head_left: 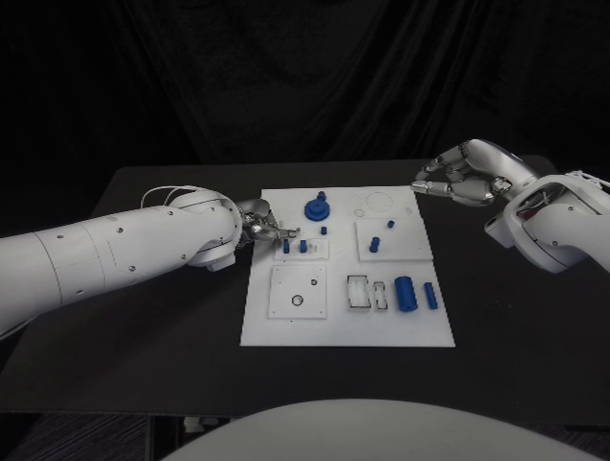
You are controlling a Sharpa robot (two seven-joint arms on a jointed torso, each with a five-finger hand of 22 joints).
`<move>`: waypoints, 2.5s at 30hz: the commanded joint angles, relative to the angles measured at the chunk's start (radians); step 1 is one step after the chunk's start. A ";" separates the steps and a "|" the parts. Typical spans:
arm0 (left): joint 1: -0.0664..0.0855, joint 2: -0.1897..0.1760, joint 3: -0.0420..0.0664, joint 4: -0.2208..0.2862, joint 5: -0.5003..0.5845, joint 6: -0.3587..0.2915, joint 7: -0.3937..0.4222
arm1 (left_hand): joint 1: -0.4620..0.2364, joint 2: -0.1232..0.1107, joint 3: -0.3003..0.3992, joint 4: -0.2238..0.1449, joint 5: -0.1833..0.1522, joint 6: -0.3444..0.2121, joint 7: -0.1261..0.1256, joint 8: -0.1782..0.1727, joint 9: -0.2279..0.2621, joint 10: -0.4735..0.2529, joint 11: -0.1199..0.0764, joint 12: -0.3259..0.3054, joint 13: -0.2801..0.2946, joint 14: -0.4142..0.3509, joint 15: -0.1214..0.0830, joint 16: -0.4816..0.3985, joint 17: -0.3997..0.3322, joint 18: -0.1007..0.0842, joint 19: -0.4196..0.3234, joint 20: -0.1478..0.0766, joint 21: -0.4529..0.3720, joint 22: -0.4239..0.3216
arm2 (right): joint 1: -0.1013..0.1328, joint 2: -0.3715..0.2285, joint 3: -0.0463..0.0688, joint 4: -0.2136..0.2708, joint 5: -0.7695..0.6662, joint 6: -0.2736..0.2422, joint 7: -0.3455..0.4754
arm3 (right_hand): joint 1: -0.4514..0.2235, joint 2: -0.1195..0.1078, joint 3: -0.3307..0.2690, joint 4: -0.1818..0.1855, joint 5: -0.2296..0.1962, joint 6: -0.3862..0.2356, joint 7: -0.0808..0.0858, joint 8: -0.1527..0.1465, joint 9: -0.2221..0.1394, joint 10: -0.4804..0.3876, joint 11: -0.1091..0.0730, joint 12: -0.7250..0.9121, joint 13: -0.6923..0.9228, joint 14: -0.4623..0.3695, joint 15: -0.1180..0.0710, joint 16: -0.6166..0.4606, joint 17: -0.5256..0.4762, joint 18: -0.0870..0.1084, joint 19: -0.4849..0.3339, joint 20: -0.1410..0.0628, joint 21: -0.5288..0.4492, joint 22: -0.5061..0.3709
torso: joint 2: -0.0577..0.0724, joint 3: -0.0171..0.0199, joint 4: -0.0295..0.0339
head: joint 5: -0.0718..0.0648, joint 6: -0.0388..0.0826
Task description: Assemble the parts on the task board
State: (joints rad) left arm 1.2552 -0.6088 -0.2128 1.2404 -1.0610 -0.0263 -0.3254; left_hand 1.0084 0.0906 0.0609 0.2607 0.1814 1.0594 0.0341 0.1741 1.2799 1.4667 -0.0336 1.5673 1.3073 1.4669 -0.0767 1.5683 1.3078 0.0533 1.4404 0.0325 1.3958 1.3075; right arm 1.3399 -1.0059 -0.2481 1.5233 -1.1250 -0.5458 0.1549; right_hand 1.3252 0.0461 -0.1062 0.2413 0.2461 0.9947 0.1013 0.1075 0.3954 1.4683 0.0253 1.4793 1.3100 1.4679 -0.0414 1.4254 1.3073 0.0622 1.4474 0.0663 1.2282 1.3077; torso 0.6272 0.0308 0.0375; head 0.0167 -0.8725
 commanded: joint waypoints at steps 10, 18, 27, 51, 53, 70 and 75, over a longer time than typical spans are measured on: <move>0.081 0.006 0.002 0.001 0.007 0.206 -0.083 | 0.009 -0.003 -0.015 0.010 -0.018 -0.009 0.000 -0.007 -0.001 0.104 0.001 0.004 0.263 0.104 -0.001 0.002 0.263 0.001 -0.001 0.003 -0.012 0.170 | -0.001 0.007 0.001 0.003 -0.021 -0.002 -0.029 | 0.007 0.002 -0.004 0.010 -0.004 0.003 0.003 -0.009 -0.003 0.010 0.003 -0.005 0.180 0.063 0.002 -0.001 0.160 0.007 0.004 0.002 0.001 0.172 | -0.007 0.0026 0.0022 | -0.007 0.000; 0.094 0.025 0.002 -0.018 0.007 0.268 -0.103 | 0.014 -0.002 -0.014 0.009 -0.017 -0.011 0.001 -0.009 -0.002 0.104 0.002 0.004 0.263 0.104 -0.001 0.002 0.263 0.001 0.000 0.003 -0.012 0.170 | -0.001 0.010 0.001 0.001 -0.021 0.003 -0.033 | 0.006 0.003 -0.005 0.014 -0.002 0.002 0.004 -0.010 -0.004 0.009 0.003 -0.005 0.180 0.063 0.003 -0.001 0.159 0.007 0.003 0.003 0.000 0.172 | -0.003 0.0028 -0.0002 | -0.005 0.000; 0.096 0.048 0.002 -0.044 0.007 0.301 -0.120 | 0.042 0.000 -0.010 -0.004 -0.006 -0.008 0.000 -0.012 -0.005 0.104 0.002 0.004 0.263 0.104 0.000 0.002 0.263 0.000 0.000 0.004 -0.013 0.172 | -0.001 0.010 0.001 0.001 -0.021 0.006 -0.034 | 0.006 0.003 -0.005 0.014 -0.002 0.002 0.004 -0.010 -0.004 0.009 0.003 -0.005 0.180 0.063 0.003 -0.001 0.159 0.007 0.003 0.003 0.000 0.172 | 0.000 0.0021 -0.0012 | -0.004 0.000; 0.094 0.110 0.002 -0.116 0.007 0.324 -0.106 | 0.044 0.002 -0.009 -0.005 -0.004 -0.010 0.001 -0.016 -0.009 0.104 0.003 0.004 0.263 0.104 0.000 0.002 0.263 0.000 0.001 0.004 -0.012 0.173 | -0.001 0.020 0.001 -0.003 -0.021 0.016 -0.038 | 0.006 0.004 -0.007 0.019 0.001 0.001 0.004 -0.011 -0.005 0.008 0.003 -0.006 0.179 0.062 0.003 -0.003 0.158 0.007 0.003 0.003 -0.001 0.172 | -0.002 0.0012 0.0004 | -0.007 0.000; 0.094 0.116 0.002 -0.121 0.007 0.325 -0.101 | 0.044 0.002 -0.009 -0.005 -0.004 -0.010 0.001 -0.016 -0.009 0.104 0.003 0.004 0.263 0.104 0.000 0.002 0.263 0.000 0.001 0.004 -0.012 0.173 | -0.001 0.021 0.001 -0.003 -0.021 0.017 -0.039 | 0.007 0.004 -0.007 0.020 0.003 0.000 0.004 -0.012 -0.006 0.008 0.003 -0.007 0.178 0.062 0.003 -0.003 0.158 0.007 0.002 0.003 -0.002 0.171 | -0.002 0.0010 0.0014 | -0.007 0.000; 0.090 0.144 0.002 -0.153 0.007 0.338 -0.084 | 0.065 0.006 -0.002 -0.019 0.023 -0.010 0.002 -0.027 -0.023 0.104 0.003 0.004 0.263 0.104 0.001 0.002 0.263 0.000 0.002 0.005 -0.014 0.174 | -0.001 0.021 0.001 -0.002 -0.021 0.021 -0.040 | 0.010 0.004 -0.008 0.021 0.006 -0.002 0.004 -0.014 -0.007 0.007 0.003 -0.007 0.178 0.062 0.003 -0.004 0.157 0.008 0.002 0.003 -0.004 0.171 | -0.002 0.0013 0.0016 | -0.017 0.000; 0.089 0.149 0.002 -0.158 0.007 0.343 -0.082 | 0.068 0.006 -0.001 -0.021 0.026 -0.009 0.002 -0.028 -0.025 0.104 0.003 0.004 0.263 0.104 0.001 0.002 0.263 0.000 0.002 0.005 -0.014 0.175 | -0.001 0.024 0.001 -0.003 -0.021 0.021 -0.040 | 0.010 0.004 -0.008 0.021 0.006 -0.002 0.004 -0.014 -0.007 0.007 0.003 -0.007 0.178 0.062 0.003 -0.004 0.157 0.008 0.002 0.003 -0.004 0.171 | -0.002 0.0008 0.0008 | -0.014 0.000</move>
State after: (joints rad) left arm 1.3460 -0.4632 -0.2117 1.0835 -1.0609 0.3017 -0.4287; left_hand 1.0682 0.0954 0.0586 0.2466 0.2048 1.0558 0.0377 0.1509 1.2567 1.4667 -0.0337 1.5673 1.3073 1.4669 -0.0767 1.5683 1.3073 0.0534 1.4403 0.0325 1.3886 1.3073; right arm 1.3398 -0.9830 -0.2482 1.5202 -1.1401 -0.5296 0.1297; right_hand 1.3282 0.0491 -0.1145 0.2552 0.2462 0.9947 0.1013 0.0996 0.3902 1.4684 0.0252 1.4767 1.3106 1.4679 -0.0415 1.4254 1.3073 0.0622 1.4474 0.0662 1.2281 1.3078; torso 0.6252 0.0319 0.0389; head 0.0015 -0.8725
